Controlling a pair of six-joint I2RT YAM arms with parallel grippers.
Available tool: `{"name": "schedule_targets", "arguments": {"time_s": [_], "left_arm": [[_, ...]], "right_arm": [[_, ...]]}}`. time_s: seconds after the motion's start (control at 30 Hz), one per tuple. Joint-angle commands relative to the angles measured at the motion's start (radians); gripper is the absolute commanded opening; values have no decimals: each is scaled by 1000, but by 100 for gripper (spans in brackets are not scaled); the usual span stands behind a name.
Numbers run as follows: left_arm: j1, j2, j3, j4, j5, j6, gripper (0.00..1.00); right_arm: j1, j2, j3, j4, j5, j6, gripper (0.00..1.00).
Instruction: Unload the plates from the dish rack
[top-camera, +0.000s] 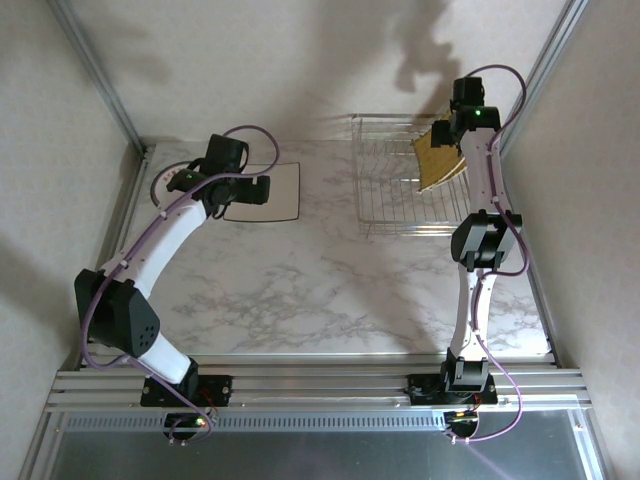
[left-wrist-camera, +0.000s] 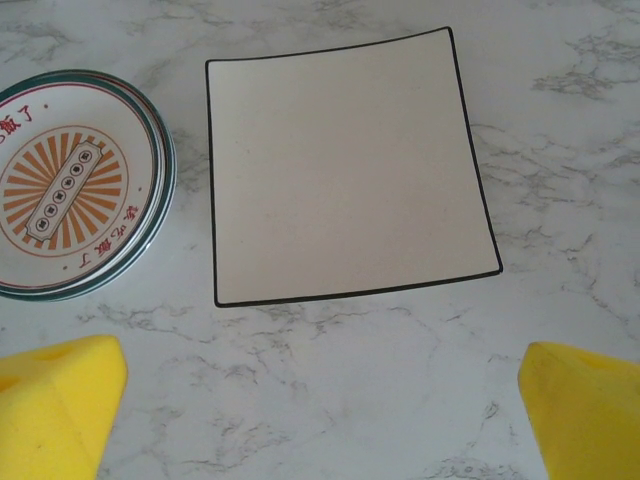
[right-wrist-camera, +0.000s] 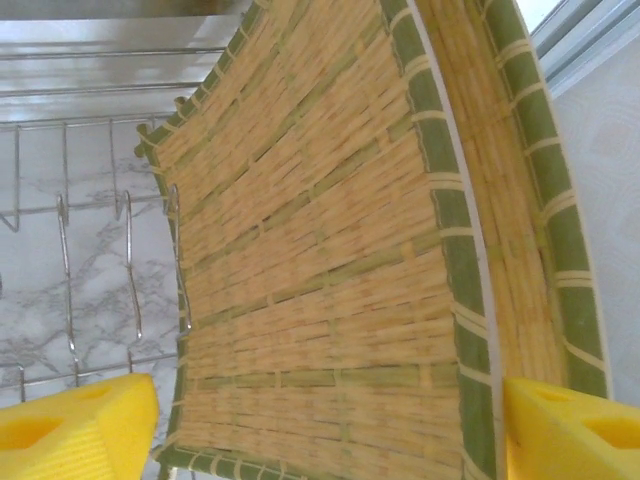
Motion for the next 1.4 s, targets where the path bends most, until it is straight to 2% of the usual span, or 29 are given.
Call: {"name": "schedule_targets", "arguments": {"time_s": [0.0,0.33,0.43,0.77,0.87,0.93,1.17,1.37], "left_arm": [[11,9,29,-13,8,21,100],[19,17,36,-11,6,19,100],[21,28,46,-12,8,21,100],[22,56,57,-42,20,-2,100],[24,57,53,-52,12,-13,100],[25,61,54,-62,2,-20,100],[27,46,43,-69,2,-41,100],[29,29,26,-80,3,-53,100]], "right_arm": [[-7,25,33,4,-45,24,81],[-10,46,38,10,-50,64,59],[-11,49,38,6,-59,68,49],[-10,32,38,-2,-41,66,37],[-11,23,36,-3,-44,62,25],[-10,20,36,-2,-48,62,22],[-8,3,36,-4,-68,76,0],[-3,-39,35,-13,-68,84,0]]}}
